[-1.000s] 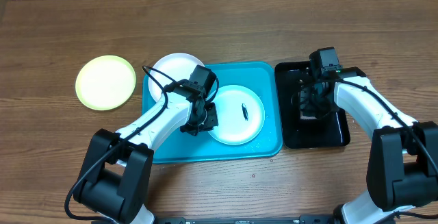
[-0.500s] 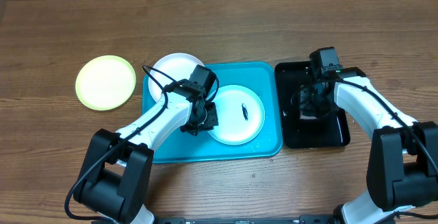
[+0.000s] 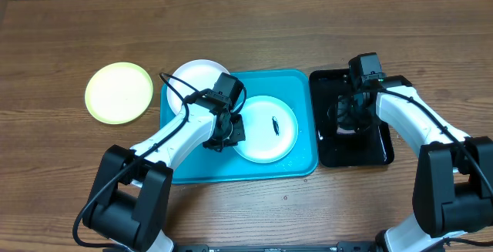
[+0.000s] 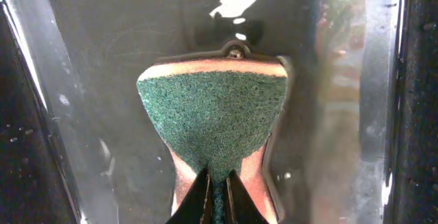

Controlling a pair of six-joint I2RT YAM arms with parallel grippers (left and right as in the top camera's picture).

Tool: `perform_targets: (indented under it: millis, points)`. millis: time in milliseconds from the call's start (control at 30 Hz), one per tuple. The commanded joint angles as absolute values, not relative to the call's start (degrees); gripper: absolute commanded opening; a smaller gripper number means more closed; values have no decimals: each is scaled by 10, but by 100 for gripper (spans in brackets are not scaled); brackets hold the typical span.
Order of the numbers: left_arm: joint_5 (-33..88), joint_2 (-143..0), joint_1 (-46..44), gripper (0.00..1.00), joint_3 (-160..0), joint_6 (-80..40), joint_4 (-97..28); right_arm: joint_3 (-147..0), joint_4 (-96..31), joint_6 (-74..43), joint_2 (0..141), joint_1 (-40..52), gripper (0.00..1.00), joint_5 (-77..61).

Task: Clean dirty plates on tray and stack at the side
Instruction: 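Lift the sponge out of the black tray with the right gripper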

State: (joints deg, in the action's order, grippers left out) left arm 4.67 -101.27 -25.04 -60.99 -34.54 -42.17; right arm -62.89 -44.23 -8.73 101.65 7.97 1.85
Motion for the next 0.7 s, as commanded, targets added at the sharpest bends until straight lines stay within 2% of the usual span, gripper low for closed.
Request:
perform_targets:
  millis: [0, 133, 200, 667]
  points:
    - [39, -1019, -252, 11, -605, -349, -421, -638, -438, -83, 1022, 80, 4, 11]
    - [39, -1019, -252, 8, -605, -349, -422, -640, -435, -54, 1022, 80, 7, 12]
    - [38, -1019, -252, 4, -605, -349, -421, -653, -446, -53, 1019, 80, 4, 12]
    - [19, -1019, -251, 4, -605, -406, -421, -693, -515, -92, 962, 80, 4, -2]
